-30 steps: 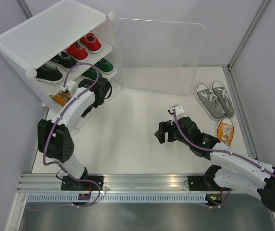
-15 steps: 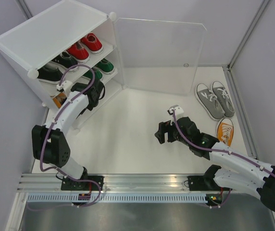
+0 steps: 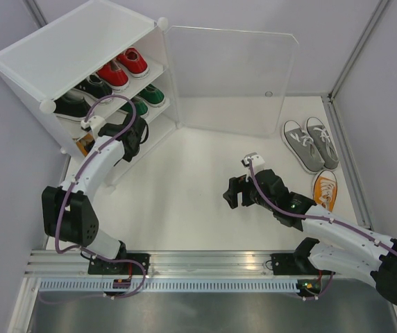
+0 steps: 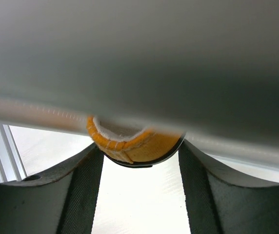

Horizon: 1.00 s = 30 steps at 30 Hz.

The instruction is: Place and organize the shoes in the shoe cabinet

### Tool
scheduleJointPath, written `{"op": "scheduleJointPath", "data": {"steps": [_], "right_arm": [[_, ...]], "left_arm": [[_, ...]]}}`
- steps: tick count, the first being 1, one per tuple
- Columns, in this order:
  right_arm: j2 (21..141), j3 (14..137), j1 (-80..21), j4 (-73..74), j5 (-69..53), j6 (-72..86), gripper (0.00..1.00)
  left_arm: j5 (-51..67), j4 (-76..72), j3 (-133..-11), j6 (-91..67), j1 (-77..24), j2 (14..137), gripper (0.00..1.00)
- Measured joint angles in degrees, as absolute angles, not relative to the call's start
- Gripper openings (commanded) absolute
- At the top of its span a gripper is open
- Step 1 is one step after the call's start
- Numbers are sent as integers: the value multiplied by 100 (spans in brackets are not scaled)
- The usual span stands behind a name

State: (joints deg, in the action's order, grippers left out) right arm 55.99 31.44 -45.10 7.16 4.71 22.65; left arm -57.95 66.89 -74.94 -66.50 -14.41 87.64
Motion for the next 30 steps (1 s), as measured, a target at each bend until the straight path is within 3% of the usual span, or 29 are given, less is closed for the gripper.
{"op": "scheduleJointPath", "data": {"steps": [5,9,16,22,30], "right_arm": [[5599,3142,-4510,709,438,2265,88],[5599,3142,-4510,711,412,2263,88],[5610,3142,-4510,711,366,2246,88],[5697,3142,-4510,722,360,2241,88],[5701,3142,-4510,729,346,2224,88]], "left_arm": [[-5673,6525,-7411,-6626,-1409,8670,91],[-5540,6447,-7244,-6628,-1406,8479,92],[-4987,6453,-7131,-6630,-1457,8130,72],[-4729,6458,-7126,-6626,-1503,8014,48],[-4915,6462,-7229,-6565,-1450,8195,40]]}}
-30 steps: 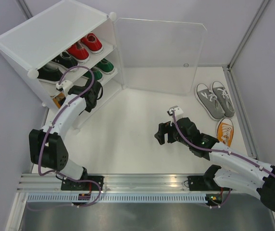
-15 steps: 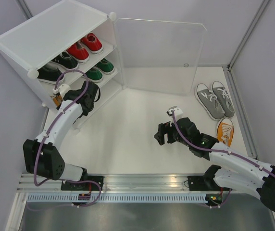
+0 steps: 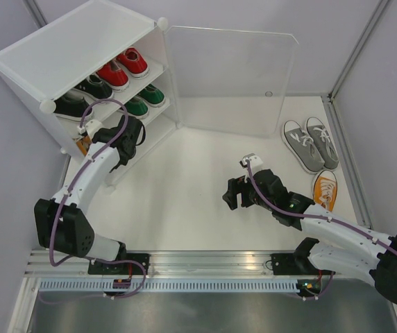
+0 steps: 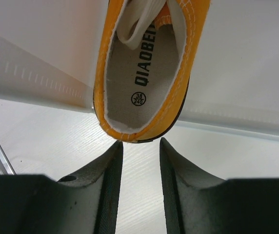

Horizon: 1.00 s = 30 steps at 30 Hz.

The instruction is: Place and organize the shoes in the shoe cabinet

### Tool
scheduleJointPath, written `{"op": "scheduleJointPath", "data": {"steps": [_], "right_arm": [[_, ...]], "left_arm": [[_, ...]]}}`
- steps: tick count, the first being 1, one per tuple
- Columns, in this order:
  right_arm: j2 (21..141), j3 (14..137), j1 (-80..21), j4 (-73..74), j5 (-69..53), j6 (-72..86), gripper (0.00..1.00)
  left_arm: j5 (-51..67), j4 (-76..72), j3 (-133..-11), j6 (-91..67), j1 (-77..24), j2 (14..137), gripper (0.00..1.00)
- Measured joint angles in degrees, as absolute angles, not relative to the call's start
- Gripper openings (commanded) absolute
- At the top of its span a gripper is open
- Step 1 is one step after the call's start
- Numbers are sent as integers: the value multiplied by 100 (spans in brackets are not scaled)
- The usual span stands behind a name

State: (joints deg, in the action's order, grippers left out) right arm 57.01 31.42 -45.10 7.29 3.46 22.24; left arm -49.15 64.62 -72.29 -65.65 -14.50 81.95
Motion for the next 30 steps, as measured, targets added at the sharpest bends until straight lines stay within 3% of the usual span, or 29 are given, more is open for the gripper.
{"op": "scheduleJointPath", "data": {"steps": [10,15,24,30], "right_arm": [[5706,3142,-4510,729,346,2224,88],[5708,3142,-4510,733,349,2224,88],[5708,3216,-4510,913,502,2224,88],[5760,3671,-4510,1444,1120,2283,89]], "left_arm": [[-5004,6392,-7413,-6106,-1212,8407,38],[-5052,6276,-7419,-5964,-1138,8447,43],[-4630,6003,-7419,-5774,-1109,8355,69],[-3575,5728,-7142,-5336,-1160,7618,79]]}}
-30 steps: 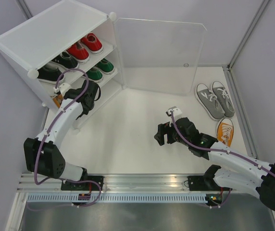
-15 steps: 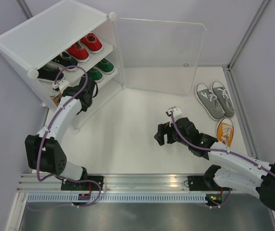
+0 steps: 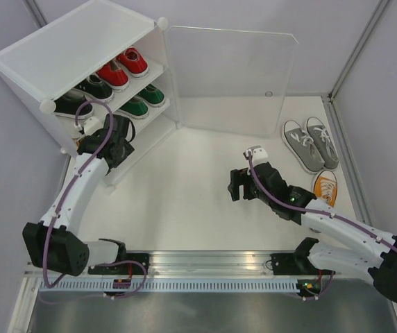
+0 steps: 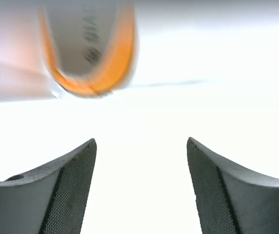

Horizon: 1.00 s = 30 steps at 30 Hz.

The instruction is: Place and organize the shoes in the shoe cabinet

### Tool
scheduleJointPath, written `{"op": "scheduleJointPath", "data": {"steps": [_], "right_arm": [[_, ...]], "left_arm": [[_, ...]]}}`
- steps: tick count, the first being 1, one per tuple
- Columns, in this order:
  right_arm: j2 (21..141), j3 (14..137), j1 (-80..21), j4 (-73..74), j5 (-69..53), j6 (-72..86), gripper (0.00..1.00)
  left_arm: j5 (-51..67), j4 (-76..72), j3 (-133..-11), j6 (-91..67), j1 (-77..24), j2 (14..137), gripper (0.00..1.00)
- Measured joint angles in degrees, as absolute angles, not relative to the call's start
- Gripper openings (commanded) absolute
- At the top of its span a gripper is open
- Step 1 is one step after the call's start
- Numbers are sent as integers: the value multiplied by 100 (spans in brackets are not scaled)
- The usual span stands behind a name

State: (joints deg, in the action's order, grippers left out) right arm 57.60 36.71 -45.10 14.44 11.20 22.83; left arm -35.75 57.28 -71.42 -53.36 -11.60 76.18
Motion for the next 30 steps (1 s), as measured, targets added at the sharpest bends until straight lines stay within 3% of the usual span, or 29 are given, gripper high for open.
{"op": "scheduleJointPath", "data": {"steps": [6,16,22,30], "right_arm": [[6029,4235,-4462,2200,2143,2703,95],[6241,4375,-2635,3671,3004,3581,98],[6080,4333,-939,3881,2860,3660,95],[6257,4012,526,3887,2484,3771,92]], "left_arm": [[-2005,5293,-6812,-4517,-1326,6799,100],[965,4069,-4711,-2764,-1787,4864,100],[1398,3603,-4145,-2246,-1787,4348,100],[1352,3188,-3975,-1925,-1787,4338,100]]}}
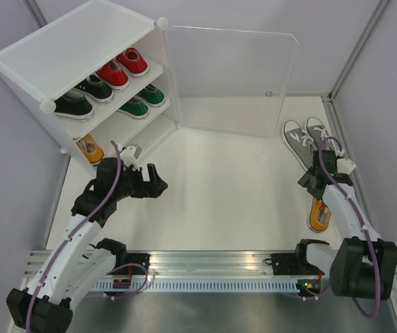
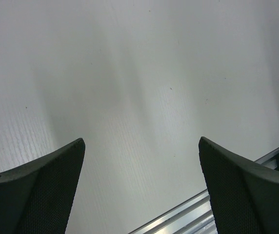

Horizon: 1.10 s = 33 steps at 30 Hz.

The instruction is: Place and organize the shoes in the shoe cabinet

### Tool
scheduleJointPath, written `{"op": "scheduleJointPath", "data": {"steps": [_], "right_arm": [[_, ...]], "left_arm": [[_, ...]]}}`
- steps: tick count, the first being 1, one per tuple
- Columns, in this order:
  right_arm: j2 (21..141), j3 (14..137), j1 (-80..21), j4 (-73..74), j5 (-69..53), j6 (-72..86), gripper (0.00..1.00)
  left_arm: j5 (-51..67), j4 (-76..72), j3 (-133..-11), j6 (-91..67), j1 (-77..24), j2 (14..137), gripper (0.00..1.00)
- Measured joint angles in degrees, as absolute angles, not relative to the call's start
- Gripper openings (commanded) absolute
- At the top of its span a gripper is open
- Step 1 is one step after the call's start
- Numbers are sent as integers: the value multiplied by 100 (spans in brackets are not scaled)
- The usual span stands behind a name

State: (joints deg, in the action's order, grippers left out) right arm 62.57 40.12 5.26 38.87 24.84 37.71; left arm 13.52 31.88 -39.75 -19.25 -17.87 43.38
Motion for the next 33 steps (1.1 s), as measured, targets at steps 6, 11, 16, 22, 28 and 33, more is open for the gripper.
{"op": "scheduleJointPath", "data": {"steps": [6,11,16,22,28,33], "right_arm": [[6965,3607,921,3505,2049,3817,85],[7516,3640,1061,3395,1951,3627,63],[7669,3693,1081,3555,2143,3223,24],[7572,3632,602,3350,2327,2950,1],[7581,3616,-1293,3306,2523,3133,1],[8274,4521,-3597,3118,1820,3516,1]], "left_arm": [[1251,3114,-3929,-1859,-1787,4219,100],[1236,3109,-3927,-1852,-1787,4211,100],[1234,3109,-3922,-1850,-1787,4224,100],[1216,3105,-3898,-1848,-1787,4235,100],[1205,3103,-3898,-1846,-1787,4285,100],[1146,3103,-3898,-1846,-1787,4289,100]]}}
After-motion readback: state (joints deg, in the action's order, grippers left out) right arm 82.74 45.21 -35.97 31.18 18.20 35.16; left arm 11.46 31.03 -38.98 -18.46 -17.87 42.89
